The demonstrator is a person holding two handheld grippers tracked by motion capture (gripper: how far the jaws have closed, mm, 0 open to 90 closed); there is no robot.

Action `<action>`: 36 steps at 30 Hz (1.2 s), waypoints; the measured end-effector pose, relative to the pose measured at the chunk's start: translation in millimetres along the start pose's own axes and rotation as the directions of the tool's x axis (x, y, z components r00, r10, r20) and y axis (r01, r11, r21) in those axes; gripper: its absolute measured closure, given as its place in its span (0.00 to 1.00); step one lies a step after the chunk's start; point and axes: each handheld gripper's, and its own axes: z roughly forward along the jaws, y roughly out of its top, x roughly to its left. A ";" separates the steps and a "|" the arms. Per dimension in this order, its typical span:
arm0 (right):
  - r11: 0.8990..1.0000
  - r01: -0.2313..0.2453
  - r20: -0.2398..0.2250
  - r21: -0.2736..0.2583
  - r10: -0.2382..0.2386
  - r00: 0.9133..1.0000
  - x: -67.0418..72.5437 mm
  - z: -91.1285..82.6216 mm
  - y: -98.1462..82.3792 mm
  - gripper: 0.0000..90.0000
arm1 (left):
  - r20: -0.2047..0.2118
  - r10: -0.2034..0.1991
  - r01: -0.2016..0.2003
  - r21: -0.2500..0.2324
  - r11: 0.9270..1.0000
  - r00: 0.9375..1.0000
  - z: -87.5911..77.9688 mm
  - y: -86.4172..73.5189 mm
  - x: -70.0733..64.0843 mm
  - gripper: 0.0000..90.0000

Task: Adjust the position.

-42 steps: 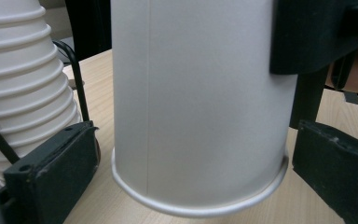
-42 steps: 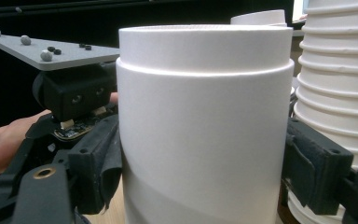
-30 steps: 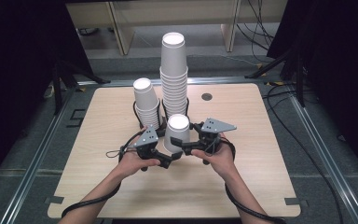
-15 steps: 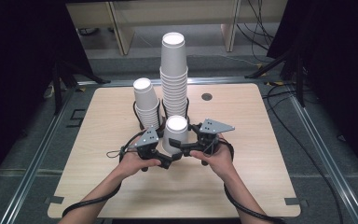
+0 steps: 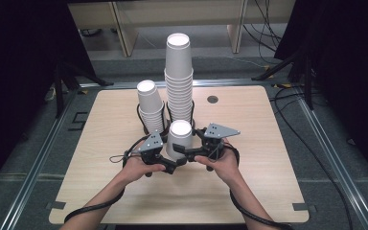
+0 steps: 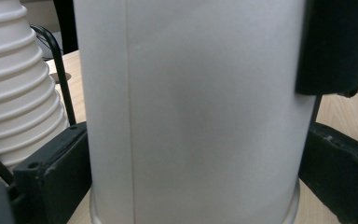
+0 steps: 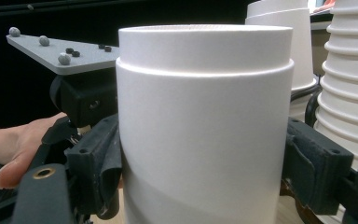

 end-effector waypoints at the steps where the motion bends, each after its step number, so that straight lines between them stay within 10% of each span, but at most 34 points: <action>1: 1.000 0.000 0.002 0.003 0.000 1.000 0.0 0.0 -0.1 0.24 | 0.001 -0.001 0.001 0.002 1.000 1.000 -0.4 -0.1 0.0 0.03; 36: 0.999 -0.047 -0.023 0.015 0.048 0.999 -3.2 3.3 -1.0 0.17 | 0.018 0.096 -0.097 0.108 0.989 0.995 -10.9 -1.1 1.6 0.13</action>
